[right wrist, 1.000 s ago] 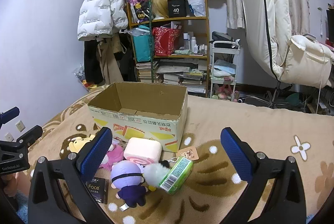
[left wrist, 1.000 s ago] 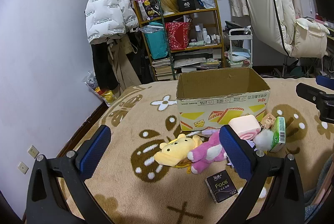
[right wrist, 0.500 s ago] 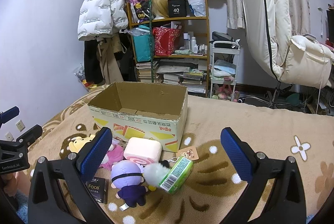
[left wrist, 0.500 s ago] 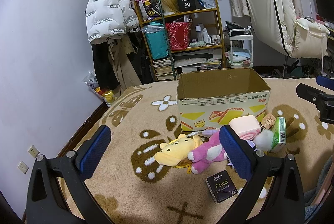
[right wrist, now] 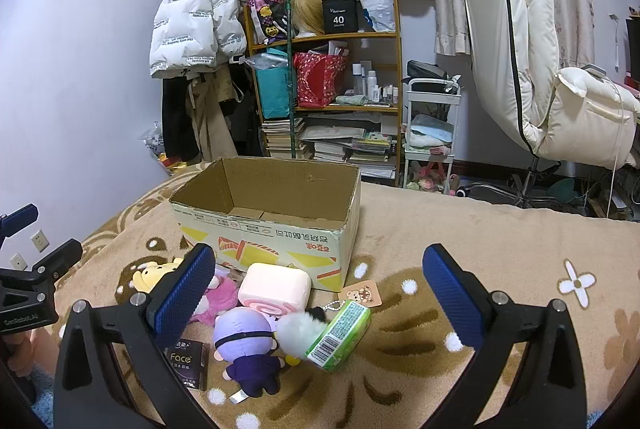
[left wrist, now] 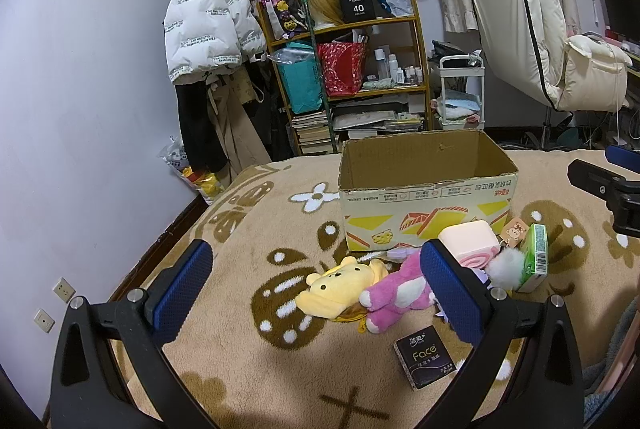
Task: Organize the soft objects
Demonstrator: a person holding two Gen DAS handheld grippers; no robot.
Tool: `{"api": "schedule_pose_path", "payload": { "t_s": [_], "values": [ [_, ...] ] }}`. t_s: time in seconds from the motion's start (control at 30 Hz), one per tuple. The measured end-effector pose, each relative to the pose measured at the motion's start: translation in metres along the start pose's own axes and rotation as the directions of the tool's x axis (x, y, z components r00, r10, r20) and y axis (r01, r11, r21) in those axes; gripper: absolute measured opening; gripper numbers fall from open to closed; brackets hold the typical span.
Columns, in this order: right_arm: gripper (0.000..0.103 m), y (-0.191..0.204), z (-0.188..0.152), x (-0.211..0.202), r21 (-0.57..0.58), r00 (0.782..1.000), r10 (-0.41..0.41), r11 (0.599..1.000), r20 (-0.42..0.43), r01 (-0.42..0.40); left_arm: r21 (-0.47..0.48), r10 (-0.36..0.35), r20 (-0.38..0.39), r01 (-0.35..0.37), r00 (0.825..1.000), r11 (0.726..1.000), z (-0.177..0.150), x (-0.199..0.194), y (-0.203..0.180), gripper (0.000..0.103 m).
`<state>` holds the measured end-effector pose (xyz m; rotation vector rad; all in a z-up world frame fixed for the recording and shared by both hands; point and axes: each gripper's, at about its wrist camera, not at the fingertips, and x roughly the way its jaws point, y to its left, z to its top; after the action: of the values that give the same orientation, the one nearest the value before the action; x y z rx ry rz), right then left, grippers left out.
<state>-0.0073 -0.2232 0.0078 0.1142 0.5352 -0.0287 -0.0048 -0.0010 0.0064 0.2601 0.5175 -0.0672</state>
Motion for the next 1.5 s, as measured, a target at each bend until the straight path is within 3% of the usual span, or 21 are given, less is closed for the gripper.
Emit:
{"api": "schedule_pose_path", "payload": {
  "t_s": [0.5,0.87,1.17,1.4,1.5],
  "values": [
    [0.103,-0.002,0.002,0.000,0.003,1.000,-0.001,1.000,-0.003,0.001,0.000,-0.012,-0.002,0.012,1.000,1.000,0.001,-0.001,0.001,0.103],
    [0.103,0.018,-0.018,0.018,-0.015,0.996,0.023,1.000,-0.082,-0.025,-0.024,-0.056,-0.118,0.053,0.992,0.998,0.001,0.019,0.001,0.103],
    [0.103,-0.003,-0.012,0.044,0.097,0.978,0.062,0.994,-0.199,-0.043,-0.026,-0.091,-0.249,0.087,0.964,0.996,0.003,0.047,-0.017,0.103],
    [0.103,-0.015,-0.017,0.069,0.163,0.950,0.088,0.986,-0.299,-0.040,-0.052,-0.152,-0.355,0.143,0.922,0.988,0.000,0.076,-0.032,0.102],
    [0.094,-0.023,-0.021,0.081,0.195,0.934,0.088,0.981,-0.346,-0.020,-0.025,-0.170,-0.408,0.175,0.897,0.984,-0.004,0.088,-0.043,0.102]
  ]
}}
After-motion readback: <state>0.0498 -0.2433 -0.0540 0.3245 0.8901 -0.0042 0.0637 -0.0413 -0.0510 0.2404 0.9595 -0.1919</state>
